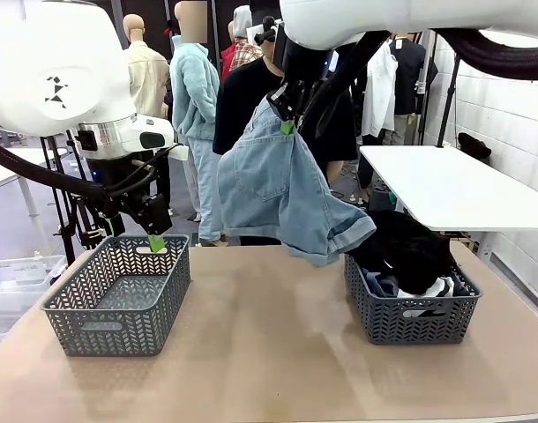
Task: Sort the tops and bottoms.
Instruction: Lift clothes from the center of the table with your right hand, then sort the clothes according to human instructions.
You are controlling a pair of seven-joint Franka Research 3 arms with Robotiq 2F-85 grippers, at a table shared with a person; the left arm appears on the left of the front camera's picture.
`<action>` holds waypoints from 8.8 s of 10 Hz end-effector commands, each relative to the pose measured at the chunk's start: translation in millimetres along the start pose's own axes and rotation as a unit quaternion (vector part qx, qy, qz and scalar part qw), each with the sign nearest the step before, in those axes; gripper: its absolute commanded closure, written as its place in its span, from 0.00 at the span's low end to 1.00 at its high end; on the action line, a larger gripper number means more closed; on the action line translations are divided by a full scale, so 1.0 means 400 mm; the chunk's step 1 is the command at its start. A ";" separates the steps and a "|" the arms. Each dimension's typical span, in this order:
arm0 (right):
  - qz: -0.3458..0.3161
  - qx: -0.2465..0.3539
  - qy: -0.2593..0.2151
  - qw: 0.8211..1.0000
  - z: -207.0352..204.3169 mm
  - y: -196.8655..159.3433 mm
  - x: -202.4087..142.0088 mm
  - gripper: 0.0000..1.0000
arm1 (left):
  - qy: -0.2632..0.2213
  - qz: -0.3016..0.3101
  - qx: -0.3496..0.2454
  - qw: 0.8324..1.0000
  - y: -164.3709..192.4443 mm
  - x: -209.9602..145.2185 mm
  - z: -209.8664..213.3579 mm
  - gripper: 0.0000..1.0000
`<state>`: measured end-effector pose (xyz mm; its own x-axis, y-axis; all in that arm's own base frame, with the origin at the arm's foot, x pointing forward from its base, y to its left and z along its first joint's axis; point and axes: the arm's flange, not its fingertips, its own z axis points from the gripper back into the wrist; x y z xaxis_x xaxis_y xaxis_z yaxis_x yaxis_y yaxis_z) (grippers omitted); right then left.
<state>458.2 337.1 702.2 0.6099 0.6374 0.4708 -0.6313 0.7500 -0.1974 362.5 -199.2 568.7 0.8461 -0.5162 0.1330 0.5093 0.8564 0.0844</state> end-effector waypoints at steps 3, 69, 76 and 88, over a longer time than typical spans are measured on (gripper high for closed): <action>-0.005 0.007 0.000 1.000 -0.001 -0.004 -0.009 1.00 | -0.004 0.001 0.003 1.000 0.005 0.000 0.001 0.00; -0.233 0.005 0.213 0.949 -0.391 -0.415 -0.479 0.35 | -0.004 0.001 0.003 1.000 0.005 0.000 0.001 0.00; -0.232 -0.005 0.191 0.954 -0.319 -0.421 -0.440 0.00 | -0.004 0.001 0.003 1.000 0.005 0.000 0.001 0.00; -0.232 -0.005 0.191 0.954 -0.319 -0.421 -0.440 0.00 | -0.004 0.001 0.003 1.000 0.005 0.000 0.001 0.00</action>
<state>518.4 122.0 542.8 0.9531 0.2558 0.1614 -0.2489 0.9665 -0.0624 362.6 -199.1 568.5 0.8463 -0.5159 0.1326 0.5090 0.8566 0.0844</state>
